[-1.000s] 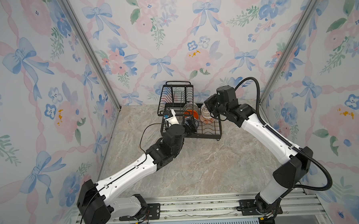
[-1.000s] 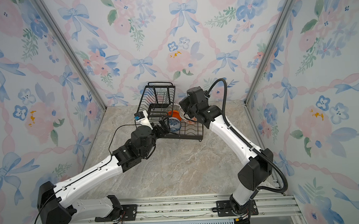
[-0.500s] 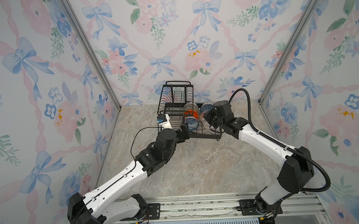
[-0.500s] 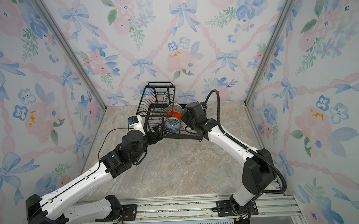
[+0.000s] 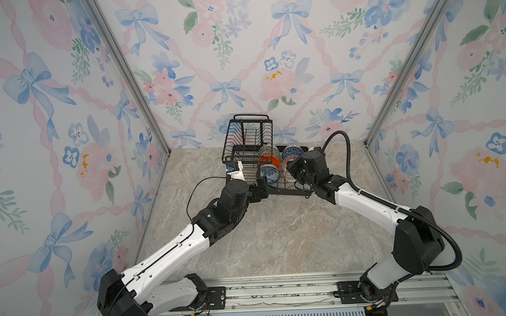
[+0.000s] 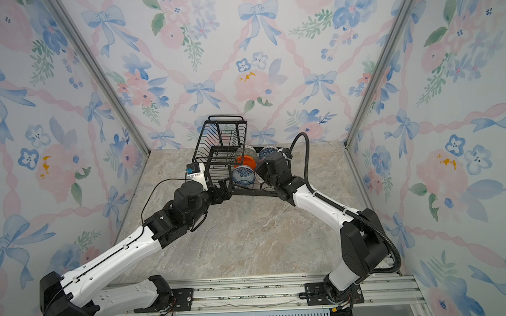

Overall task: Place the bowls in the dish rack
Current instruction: 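Push the white bowl upright into the rack slot with the right gripper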

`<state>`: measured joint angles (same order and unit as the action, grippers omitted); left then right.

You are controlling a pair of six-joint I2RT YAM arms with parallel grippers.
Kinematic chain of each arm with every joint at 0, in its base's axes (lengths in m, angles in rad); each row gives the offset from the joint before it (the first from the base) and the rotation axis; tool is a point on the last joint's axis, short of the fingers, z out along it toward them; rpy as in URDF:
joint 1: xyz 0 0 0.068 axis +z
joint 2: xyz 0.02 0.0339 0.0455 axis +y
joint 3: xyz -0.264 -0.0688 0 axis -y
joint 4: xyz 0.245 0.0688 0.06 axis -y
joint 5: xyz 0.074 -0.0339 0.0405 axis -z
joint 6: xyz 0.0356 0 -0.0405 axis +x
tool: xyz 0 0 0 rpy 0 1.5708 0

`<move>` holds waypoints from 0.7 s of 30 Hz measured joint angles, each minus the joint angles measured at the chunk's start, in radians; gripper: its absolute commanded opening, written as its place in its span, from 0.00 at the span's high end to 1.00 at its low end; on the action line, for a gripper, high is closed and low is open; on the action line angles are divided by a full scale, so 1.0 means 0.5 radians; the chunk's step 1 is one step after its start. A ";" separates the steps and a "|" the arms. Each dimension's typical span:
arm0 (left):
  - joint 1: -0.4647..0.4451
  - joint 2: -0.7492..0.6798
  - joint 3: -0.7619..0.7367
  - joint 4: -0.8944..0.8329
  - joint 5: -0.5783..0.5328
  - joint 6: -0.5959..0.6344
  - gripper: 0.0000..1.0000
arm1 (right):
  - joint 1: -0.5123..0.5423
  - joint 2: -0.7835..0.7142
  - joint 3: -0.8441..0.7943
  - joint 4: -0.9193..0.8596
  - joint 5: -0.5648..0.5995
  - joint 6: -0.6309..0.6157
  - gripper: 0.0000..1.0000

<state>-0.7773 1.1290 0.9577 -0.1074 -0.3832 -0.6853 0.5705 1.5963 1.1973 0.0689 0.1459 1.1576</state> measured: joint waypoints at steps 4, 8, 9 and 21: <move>0.003 0.045 0.002 -0.007 0.034 0.043 0.02 | -0.009 0.088 -0.008 0.134 0.015 -0.028 1.00; 0.026 0.058 0.008 -0.014 0.070 0.088 0.02 | -0.022 0.217 -0.018 0.278 0.023 -0.028 1.00; 0.034 0.058 0.009 -0.014 0.082 0.098 0.02 | -0.026 0.254 -0.027 0.323 0.021 -0.026 1.00; 0.138 0.060 0.014 -0.014 0.181 0.118 0.02 | -0.151 0.472 -0.110 0.612 -0.007 0.003 1.00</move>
<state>-0.7082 1.1587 0.9646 -0.1143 -0.2928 -0.6262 0.4950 1.8324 1.1423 0.3748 0.1425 1.1591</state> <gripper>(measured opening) 0.979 0.088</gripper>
